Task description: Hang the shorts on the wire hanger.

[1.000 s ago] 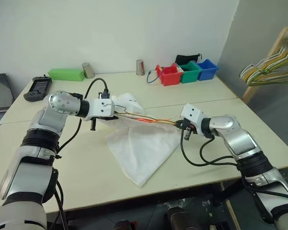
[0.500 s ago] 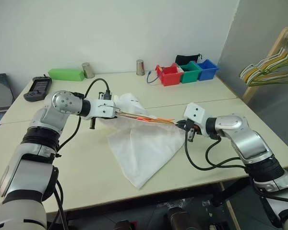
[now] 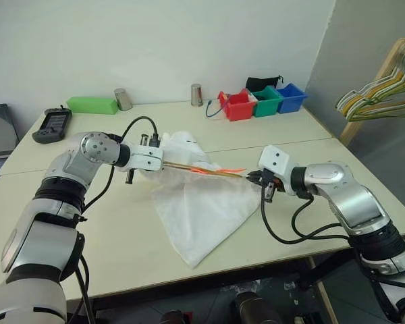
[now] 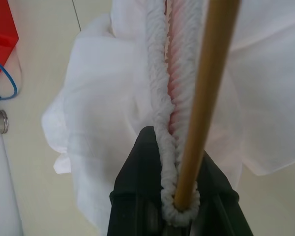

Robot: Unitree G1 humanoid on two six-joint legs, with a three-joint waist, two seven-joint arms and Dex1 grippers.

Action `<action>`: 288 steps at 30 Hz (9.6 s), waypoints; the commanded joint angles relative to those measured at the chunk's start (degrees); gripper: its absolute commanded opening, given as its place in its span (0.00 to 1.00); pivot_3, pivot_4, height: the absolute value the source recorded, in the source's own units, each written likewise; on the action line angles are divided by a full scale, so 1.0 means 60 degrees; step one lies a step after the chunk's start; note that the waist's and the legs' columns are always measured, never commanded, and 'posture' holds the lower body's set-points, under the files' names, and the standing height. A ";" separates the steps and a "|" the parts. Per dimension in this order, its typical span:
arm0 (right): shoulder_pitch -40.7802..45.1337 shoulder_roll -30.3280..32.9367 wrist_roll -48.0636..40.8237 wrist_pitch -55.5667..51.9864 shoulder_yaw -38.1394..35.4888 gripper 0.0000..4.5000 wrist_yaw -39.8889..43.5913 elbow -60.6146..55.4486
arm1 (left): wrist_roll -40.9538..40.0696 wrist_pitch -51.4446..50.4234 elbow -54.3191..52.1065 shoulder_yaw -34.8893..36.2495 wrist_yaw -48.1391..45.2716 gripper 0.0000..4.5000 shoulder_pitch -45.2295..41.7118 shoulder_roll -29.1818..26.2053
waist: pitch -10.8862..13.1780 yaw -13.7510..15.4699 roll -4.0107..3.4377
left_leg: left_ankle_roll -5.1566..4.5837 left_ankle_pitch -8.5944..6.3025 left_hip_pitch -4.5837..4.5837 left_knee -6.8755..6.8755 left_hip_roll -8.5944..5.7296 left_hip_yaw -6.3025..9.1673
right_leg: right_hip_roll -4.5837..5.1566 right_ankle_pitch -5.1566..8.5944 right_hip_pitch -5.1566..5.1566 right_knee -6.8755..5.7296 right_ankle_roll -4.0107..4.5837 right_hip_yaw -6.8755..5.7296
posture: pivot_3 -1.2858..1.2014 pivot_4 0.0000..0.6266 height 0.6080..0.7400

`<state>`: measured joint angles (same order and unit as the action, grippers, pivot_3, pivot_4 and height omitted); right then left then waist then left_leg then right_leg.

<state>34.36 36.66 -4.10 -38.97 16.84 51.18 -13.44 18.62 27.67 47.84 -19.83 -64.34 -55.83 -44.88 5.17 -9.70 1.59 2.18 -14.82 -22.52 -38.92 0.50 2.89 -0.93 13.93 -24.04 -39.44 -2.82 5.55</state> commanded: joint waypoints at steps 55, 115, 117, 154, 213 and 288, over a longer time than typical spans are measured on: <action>0.1024 0.0925 -0.1057 -0.2253 0.0021 0.71 0.0493 -0.1574 | 0.0356 -0.0464 -0.0373 0.0000 0.1358 0.02 -0.0204 0.0947 | -0.0002 -0.0234 0.0003 | 0.0000 -0.0001 -0.0012 0.0001 0.0001 0.0005 | 0.0003 0.0000 -0.0004 0.0011 -0.0001 -0.0003 | 0.47 0.00 1.00; 0.2018 -0.1460 0.2939 0.1332 0.1775 0.00 -0.0408 0.3451 | -0.1258 -0.0759 -0.1585 0.0898 0.0342 0.52 0.0586 0.0456 | -0.0009 0.0024 0.0005 | -0.0001 0.0000 -0.0003 0.0002 -0.0003 0.0005 | 0.0005 -0.0002 -0.0006 -0.0009 0.0001 -0.0003 | 0.49 0.01 1.00; 0.1831 -0.1351 0.2839 0.1350 0.1668 0.00 -0.0306 0.3066 | -0.1525 -0.0927 -0.1830 0.1045 0.0242 0.61 0.0824 0.0414 | -0.0009 0.0026 0.0005 | -0.0001 0.0001 -0.0003 0.0002 -0.0002 0.0005 | 0.0006 -0.0002 -0.0006 -0.0008 0.0001 -0.0003 | 0.49 0.01 1.00; -0.2848 -0.1125 0.1094 -0.5519 -0.2571 0.00 -0.2035 -0.3856 | -0.6941 -0.8824 -0.7253 0.3267 0.0003 0.99 0.2063 0.1038 | -0.0105 -0.0241 0.0014 | 0.0003 -0.0002 0.0029 0.0006 0.0005 0.0030 | 0.0007 0.0006 0.0074 0.0072 -0.0004 -0.0028 | 0.42 0.00 1.00; 0.0527 -0.0559 0.1203 -0.8812 -1.0346 0.00 -0.6951 0.0023 | -0.4685 -0.5805 -0.5065 0.1045 0.3505 0.99 -0.0017 0.7982 | -0.0276 -0.3121 -0.0136 | -0.0054 -0.0062 0.0132 0.0181 -0.0022 -0.0062 | 0.0021 0.0107 0.0147 0.0153 -0.0027 0.0059 | 0.34 0.00 1.00; 0.0451 -0.5432 0.0963 0.0286 -0.2237 0.99 -0.8217 0.2071 | -0.3625 -1.0230 -1.0164 0.4531 0.9714 1.00 0.6206 0.5992 | -0.0055 -0.0735 -0.0005 | -0.0052 -0.0061 0.0271 0.0313 0.0005 -0.0080 | 0.0014 0.0076 0.0208 0.0248 -0.0077 0.0192 | 0.52 0.01 1.00</action>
<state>35.11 5.28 2.03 -41.82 2.75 2.18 -3.86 -3.42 -32.61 -7.45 6.55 -7.71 -19.75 -8.79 4.84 -14.11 1.55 1.88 -15.19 -20.92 -37.04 0.54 2.42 -0.84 14.38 -22.81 -37.96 -3.27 6.69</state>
